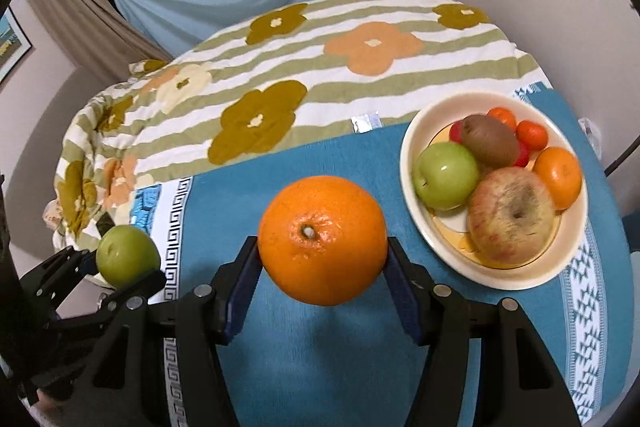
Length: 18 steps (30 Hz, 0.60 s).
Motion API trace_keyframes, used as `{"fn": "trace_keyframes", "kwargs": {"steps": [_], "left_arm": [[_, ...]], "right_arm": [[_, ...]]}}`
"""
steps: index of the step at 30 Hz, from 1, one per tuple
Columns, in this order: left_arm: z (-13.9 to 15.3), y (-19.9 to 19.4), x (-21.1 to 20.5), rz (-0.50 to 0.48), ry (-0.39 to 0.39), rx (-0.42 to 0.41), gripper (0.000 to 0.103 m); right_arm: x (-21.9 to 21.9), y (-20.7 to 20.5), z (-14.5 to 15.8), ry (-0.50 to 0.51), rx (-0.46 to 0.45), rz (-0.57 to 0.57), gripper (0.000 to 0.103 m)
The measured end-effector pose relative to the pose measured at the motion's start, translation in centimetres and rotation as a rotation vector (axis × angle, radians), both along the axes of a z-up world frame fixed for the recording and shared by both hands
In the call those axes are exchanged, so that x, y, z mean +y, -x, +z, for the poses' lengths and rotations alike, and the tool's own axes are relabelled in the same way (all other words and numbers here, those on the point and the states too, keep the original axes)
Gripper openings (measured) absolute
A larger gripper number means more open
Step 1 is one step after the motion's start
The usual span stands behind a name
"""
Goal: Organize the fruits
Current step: 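Carry the green apple and orange over the cream bowl with both tools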
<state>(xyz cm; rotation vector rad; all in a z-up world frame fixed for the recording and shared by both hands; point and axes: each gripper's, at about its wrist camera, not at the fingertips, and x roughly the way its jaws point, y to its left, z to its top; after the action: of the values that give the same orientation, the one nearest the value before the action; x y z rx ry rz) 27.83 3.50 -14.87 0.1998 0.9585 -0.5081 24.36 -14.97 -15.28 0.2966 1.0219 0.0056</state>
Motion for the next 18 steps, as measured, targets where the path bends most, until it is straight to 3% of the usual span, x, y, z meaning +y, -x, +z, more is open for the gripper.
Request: {"fn": "trace_keyframes", "kwargs": {"steps": [9,18], "left_arm": [[3.5,-0.8,-5.2,0.05,0.051,-0.034,0.057],[3.9,-4.0,-13.7,0.02,0.083,-0.034,0.057]], "right_arm": [[-5.7,1.3,3.0,0.013,-0.034,0.046,0.056],[-13.2,0.4,2.7,0.03,-0.035,0.044,0.056]]}}
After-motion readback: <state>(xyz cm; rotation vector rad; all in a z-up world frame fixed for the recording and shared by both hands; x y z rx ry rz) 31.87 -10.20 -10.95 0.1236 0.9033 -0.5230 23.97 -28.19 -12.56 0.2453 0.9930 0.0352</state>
